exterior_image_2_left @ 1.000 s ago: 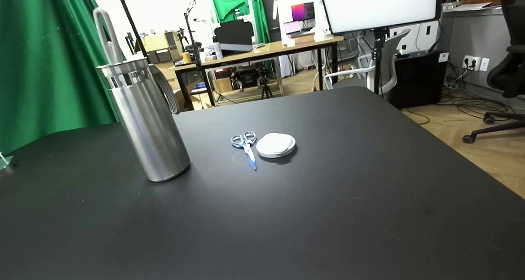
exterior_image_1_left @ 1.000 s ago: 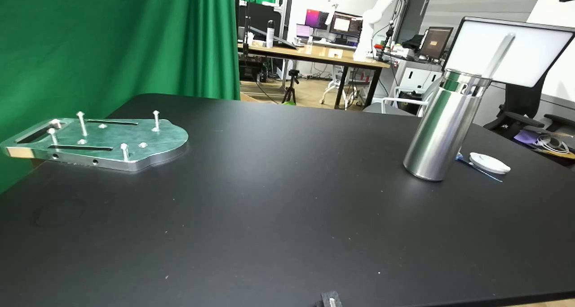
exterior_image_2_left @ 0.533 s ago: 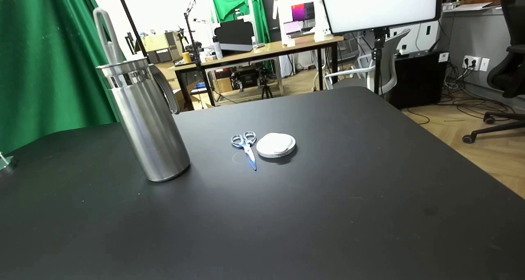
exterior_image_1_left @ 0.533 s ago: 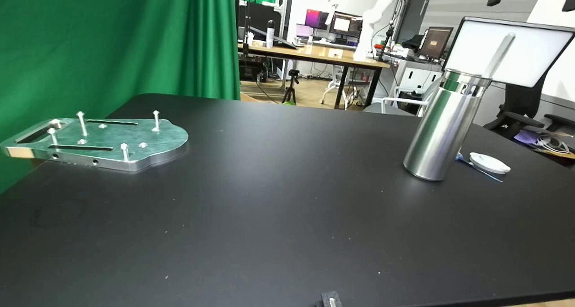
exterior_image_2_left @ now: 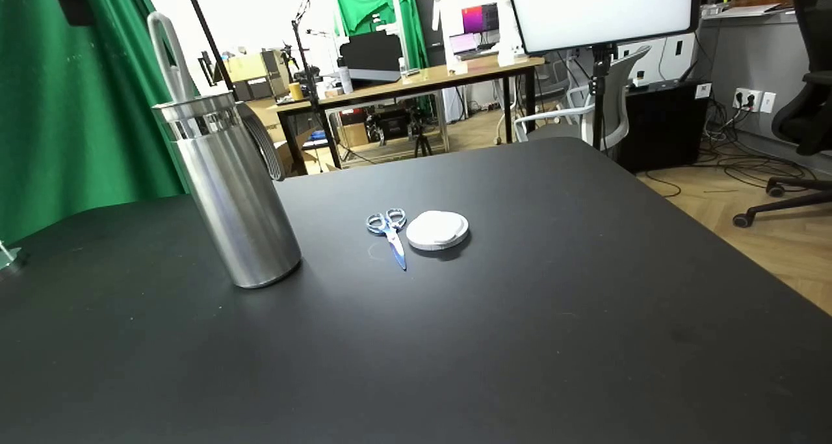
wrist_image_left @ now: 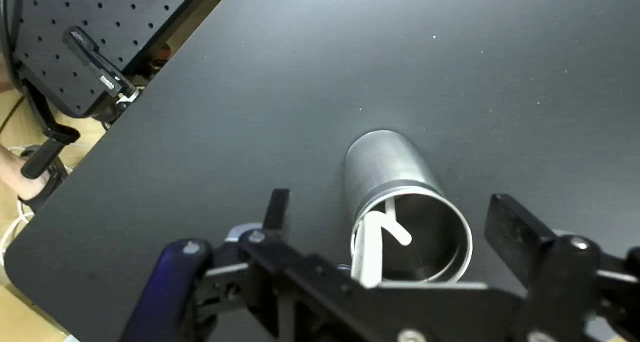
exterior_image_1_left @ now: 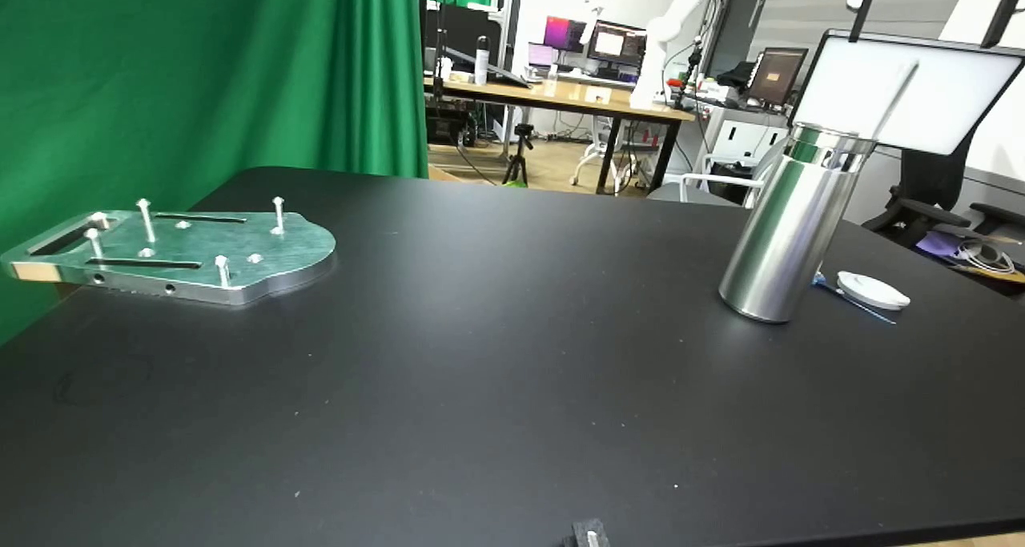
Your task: Move the brush inside the flask up and down
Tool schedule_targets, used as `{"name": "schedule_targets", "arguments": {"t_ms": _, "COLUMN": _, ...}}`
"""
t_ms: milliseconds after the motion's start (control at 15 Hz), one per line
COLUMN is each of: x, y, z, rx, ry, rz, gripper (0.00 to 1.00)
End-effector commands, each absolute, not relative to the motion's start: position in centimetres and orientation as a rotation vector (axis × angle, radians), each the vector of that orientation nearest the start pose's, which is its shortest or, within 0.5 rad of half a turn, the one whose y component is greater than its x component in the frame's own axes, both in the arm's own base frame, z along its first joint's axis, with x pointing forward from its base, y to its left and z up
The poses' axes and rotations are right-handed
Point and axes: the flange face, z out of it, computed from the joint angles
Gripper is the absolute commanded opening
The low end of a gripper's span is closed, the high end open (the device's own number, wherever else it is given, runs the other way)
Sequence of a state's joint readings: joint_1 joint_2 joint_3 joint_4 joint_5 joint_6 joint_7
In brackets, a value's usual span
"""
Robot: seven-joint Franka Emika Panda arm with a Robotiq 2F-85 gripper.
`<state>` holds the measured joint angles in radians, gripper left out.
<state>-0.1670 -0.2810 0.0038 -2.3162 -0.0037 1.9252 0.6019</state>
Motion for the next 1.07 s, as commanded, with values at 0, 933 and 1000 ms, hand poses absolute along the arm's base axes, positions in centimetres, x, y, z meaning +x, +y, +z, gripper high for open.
{"name": "schedule_targets", "arguments": {"t_ms": 0, "x": 46.6, "y": -9.1, "z": 45.1, "rx": -2.788, "ry": 1.438, "rz": 0.138, "gripper": 1.00}}
{"name": "schedule_targets", "arguments": {"t_ms": 933, "x": 48.5, "y": -12.4, "z": 43.3, "rx": -2.271, "ry": 2.173, "rz": 0.118, "gripper": 1.00}}
{"name": "schedule_targets", "arguments": {"t_ms": 1000, "x": 48.2, "y": -12.7, "z": 42.9, "rx": -2.329, "ry": 2.111, "rz": 0.060, "gripper": 1.00}}
